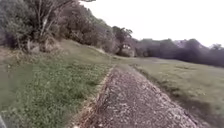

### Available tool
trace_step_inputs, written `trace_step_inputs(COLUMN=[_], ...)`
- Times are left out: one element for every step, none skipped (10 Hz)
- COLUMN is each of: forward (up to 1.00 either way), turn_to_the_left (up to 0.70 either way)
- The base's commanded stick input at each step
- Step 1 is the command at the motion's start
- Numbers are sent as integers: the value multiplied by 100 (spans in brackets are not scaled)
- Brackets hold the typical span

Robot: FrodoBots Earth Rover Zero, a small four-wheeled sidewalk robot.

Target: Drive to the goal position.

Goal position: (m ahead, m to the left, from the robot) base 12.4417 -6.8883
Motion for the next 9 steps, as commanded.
trace_step_inputs(forward=[70,70,70,70,70,70,70,70,70], turn_to_the_left=[-33,-33,-33,-33,-26,-11,-4,0,0])
